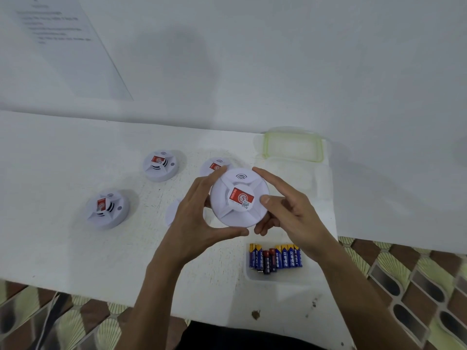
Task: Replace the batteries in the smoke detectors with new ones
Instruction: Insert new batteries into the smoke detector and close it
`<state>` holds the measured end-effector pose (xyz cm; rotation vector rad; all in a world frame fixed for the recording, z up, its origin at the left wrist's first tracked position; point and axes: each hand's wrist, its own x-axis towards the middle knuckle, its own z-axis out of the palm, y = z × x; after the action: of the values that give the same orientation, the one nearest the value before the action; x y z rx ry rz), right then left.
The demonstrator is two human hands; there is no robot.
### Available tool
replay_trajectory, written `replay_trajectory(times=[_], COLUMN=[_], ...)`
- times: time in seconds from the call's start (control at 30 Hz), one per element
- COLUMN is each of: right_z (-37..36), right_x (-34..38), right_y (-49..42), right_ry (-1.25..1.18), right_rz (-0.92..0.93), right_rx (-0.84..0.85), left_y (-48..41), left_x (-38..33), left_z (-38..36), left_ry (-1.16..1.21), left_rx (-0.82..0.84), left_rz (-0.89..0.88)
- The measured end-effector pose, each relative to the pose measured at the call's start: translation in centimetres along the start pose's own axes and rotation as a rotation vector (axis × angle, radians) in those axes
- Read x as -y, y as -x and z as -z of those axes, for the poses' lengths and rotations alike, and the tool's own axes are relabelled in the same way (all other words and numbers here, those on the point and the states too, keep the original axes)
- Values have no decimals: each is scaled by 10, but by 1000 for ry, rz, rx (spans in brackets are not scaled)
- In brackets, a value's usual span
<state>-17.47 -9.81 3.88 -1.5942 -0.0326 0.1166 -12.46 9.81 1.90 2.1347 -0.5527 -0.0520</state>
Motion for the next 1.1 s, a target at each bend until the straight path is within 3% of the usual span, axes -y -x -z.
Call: replay_trajectory(times=[0.47, 0.8, 1.1], right_z=[-1, -3, 5], right_x=[-1, 0, 2], right_y=[3, 3, 8], right_ry=[8, -4, 147], right_rz=[-8, -23, -37], right_rx=[-3, 12, 158], left_y=[4, 3, 11], left_x=[0, -2, -11], left_z=[2, 4, 13], left_ry=[4, 51, 84], left_rx=[-24, 25, 59], left_rz=[-32, 99, 100])
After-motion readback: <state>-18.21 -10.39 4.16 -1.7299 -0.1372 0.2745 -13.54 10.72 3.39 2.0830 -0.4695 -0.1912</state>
